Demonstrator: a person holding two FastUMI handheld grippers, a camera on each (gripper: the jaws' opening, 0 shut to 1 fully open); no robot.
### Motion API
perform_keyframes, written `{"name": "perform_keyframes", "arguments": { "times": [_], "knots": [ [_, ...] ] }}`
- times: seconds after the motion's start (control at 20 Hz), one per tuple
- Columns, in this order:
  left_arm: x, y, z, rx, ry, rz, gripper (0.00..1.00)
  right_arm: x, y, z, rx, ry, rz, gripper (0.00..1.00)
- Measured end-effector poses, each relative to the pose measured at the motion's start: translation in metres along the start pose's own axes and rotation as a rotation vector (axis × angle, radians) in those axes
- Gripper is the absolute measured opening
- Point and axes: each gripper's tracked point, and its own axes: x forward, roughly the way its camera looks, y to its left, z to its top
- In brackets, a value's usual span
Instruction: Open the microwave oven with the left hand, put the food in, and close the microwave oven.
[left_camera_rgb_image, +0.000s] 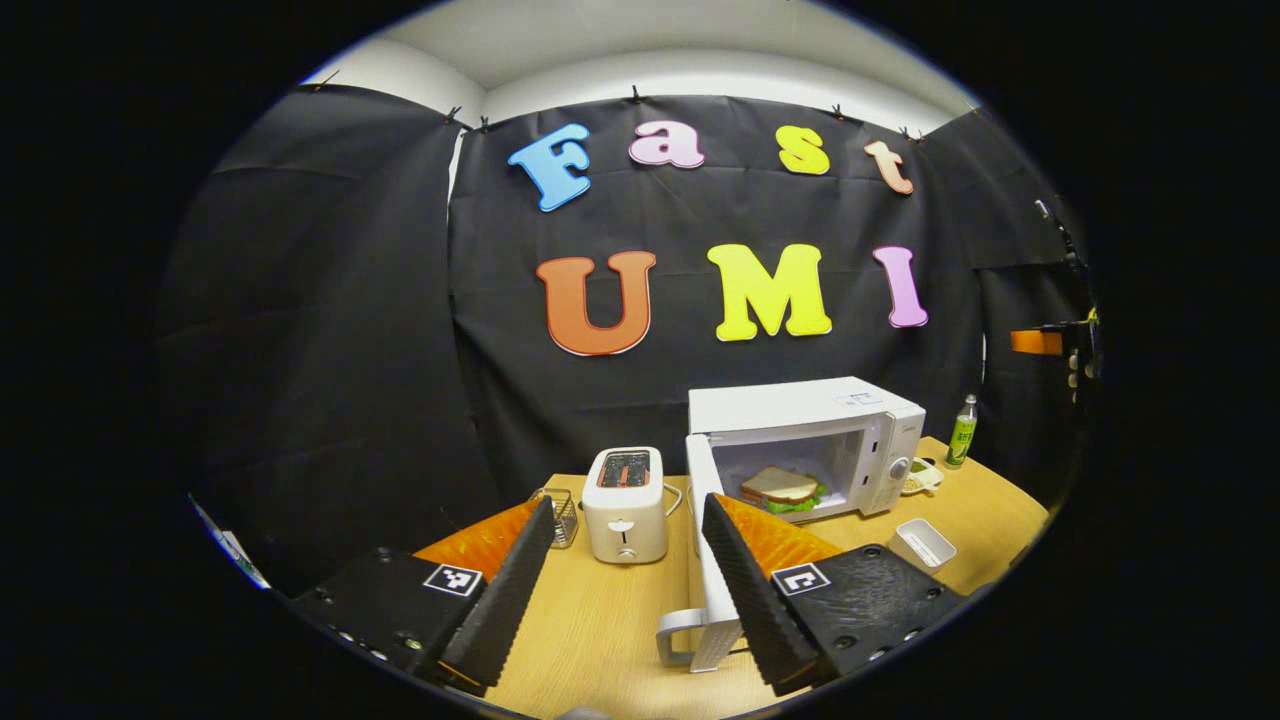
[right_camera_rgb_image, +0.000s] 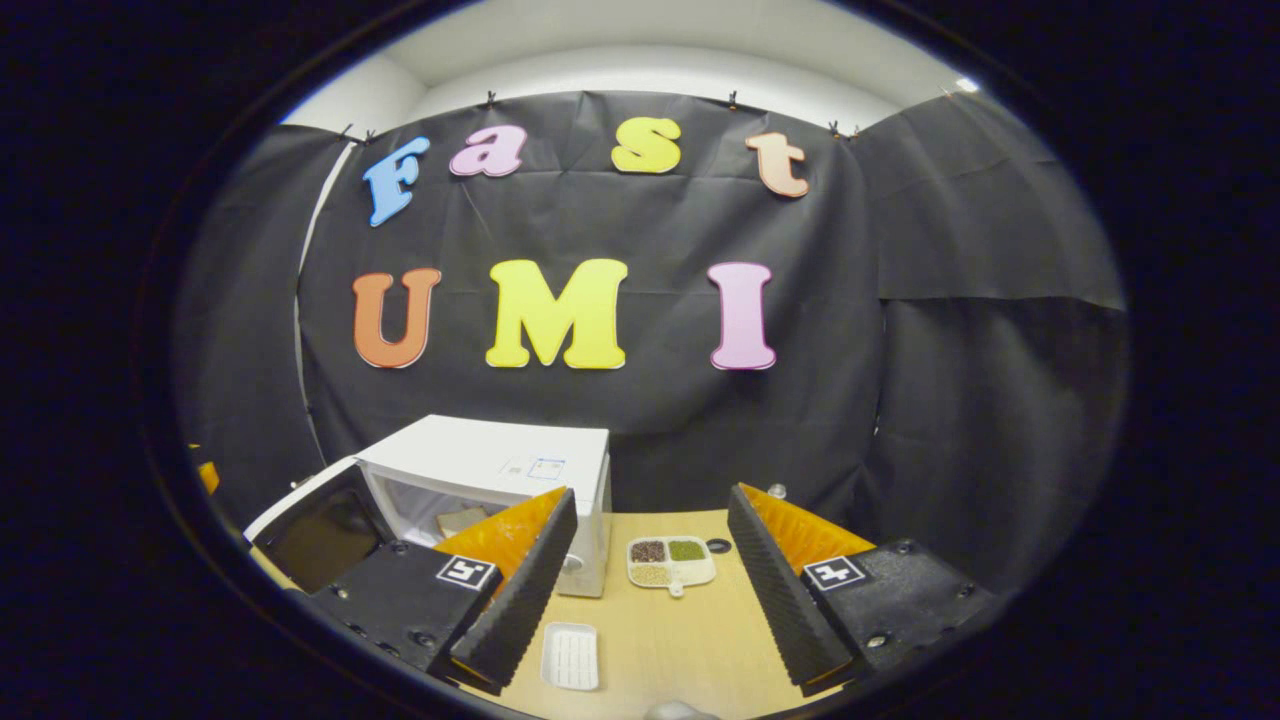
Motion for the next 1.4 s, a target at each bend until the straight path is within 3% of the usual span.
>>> {"name": "perform_keyframes", "arguments": {
  "times": [0.05,0.1,0.2,0.25,0.3,0.35,0.5,0.55,0.6,0.65,0.8,0.85,0.9,1.4],
  "knots": [
    [0.002,0.006,-0.002,0.01,0.0,0.016,0.79,-0.003,-0.003,-0.001,0.003,0.007,-0.002,0.97],
    [0.003,0.005,-0.005,0.013,0.008,0.008,0.63,-0.005,-0.006,-0.001,0.007,0.012,-0.005,0.97],
    [0.007,0.003,-0.012,0.023,0.012,-0.003,0.7,-0.009,-0.01,-0.002,0.019,0.021,-0.008,0.97],
    [0.01,0.006,-0.016,0.033,0.013,0.006,0.44,-0.011,-0.011,-0.002,0.019,0.026,-0.009,0.97],
    [0.012,0.007,-0.021,0.04,0.017,0.006,0.37,-0.013,-0.013,-0.002,0.02,0.029,-0.01,0.97],
    [0.014,0.006,-0.027,0.047,0.015,0.004,0.21,-0.015,-0.014,-0.002,0.019,0.029,-0.008,0.97],
    [0.02,0.009,-0.046,0.071,0.037,0.007,0.0,-0.019,-0.017,-0.004,0.002,0.046,-0.014,0.97],
    [0.025,0.011,-0.052,0.069,0.047,0.009,0.02,-0.022,-0.017,-0.002,0.005,0.046,-0.013,0.97],
    [0.026,0.011,-0.06,0.065,0.059,0.003,0.0,-0.024,-0.017,-0.001,0.008,0.048,-0.013,0.91],
    [0.026,0.011,-0.066,0.057,0.062,-0.003,0.0,-0.027,-0.017,-0.001,0.007,0.051,-0.013,0.97],
    [0.041,0.01,-0.089,0.028,0.086,-0.033,0.0,-0.036,-0.016,0.0,0.001,0.057,-0.015,0.97],
    [0.044,0.007,-0.096,0.019,0.097,-0.044,0.0,-0.039,-0.016,-0.001,0.004,0.063,-0.017,0.91],
    [0.048,0.006,-0.102,0.01,0.102,-0.055,0.0,-0.042,-0.016,-0.002,0.008,0.069,-0.018,0.97],
    [0.051,-0.026,-0.124,0.043,0.127,-0.143,0.0,-0.066,-0.02,-0.016,0.025,0.104,-0.034,0.97]
  ]
}}
